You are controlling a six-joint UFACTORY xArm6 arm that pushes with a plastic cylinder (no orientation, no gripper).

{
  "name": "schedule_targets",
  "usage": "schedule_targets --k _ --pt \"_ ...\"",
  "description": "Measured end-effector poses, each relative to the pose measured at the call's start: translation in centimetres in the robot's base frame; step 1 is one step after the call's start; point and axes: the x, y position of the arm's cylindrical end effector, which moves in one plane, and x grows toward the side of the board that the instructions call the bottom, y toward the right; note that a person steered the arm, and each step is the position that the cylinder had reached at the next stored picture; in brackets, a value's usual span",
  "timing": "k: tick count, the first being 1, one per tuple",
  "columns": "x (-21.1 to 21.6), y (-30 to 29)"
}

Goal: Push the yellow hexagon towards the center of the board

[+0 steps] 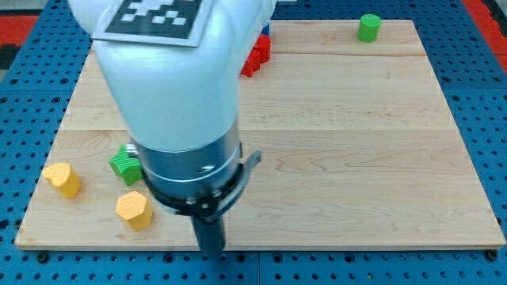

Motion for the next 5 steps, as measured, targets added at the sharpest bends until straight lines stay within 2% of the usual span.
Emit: schedule_targets --k 2,3,4,5 --pt "-0.1 -17.1" --pt "-2.6 -13.6" --pt "-4.7 -7.5" --pt "-5.3 -2.5"
